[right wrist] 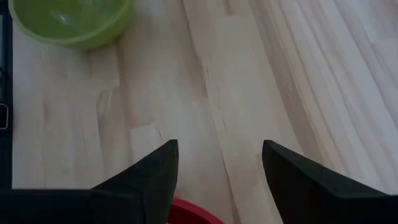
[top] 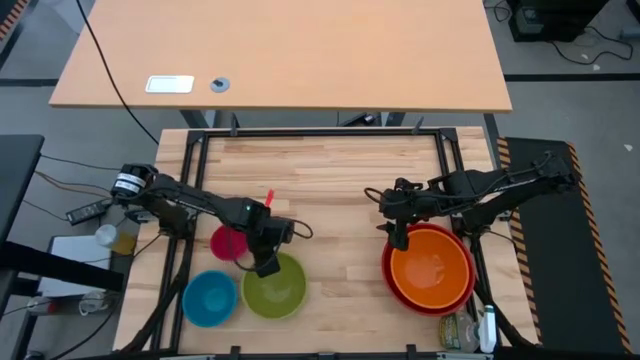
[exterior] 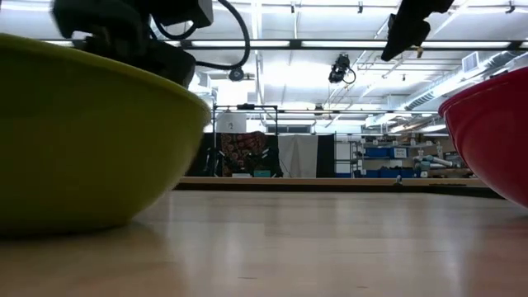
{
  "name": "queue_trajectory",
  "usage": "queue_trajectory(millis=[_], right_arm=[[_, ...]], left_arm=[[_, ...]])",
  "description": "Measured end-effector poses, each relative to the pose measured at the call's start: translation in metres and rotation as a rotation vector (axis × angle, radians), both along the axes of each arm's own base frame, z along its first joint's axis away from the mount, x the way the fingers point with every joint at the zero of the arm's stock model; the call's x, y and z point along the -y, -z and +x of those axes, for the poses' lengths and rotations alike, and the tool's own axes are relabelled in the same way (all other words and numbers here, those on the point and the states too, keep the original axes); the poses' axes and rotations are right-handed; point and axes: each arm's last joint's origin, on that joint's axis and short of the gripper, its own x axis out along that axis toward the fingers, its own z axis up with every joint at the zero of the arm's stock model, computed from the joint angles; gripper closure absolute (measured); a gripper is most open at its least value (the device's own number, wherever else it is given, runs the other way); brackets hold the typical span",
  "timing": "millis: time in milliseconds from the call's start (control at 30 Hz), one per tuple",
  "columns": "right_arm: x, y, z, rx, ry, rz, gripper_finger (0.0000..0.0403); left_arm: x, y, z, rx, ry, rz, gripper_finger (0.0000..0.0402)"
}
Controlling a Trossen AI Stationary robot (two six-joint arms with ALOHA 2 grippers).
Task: Nest bowls inside each other
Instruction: Stack the green bowl on top of the orange bowl
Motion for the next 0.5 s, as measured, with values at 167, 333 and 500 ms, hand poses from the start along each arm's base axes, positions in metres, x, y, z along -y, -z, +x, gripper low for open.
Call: queue_trajectory(millis=[167, 333, 500], right_arm=[[-0.002, 0.007, 0.008, -0.026, 0.035, -0.005, 0.0175], [-0.005, 0.024, 0.029, -0.031, 0.122, -0.011, 0.0195], [-0.006, 0.031, 0.05, 0.058, 0.187, -0.05, 0.0201]], left_arm=[[-0.015, -0.01, 0.008, 0.087, -0.208, -0.009, 0.0387], [-0.024, -0.022, 0.017, 0.206, -0.418, 0.065, 0.0389], [-0.028, -0.024, 0.018, 0.24, -0.578, 0.142, 0.0389]])
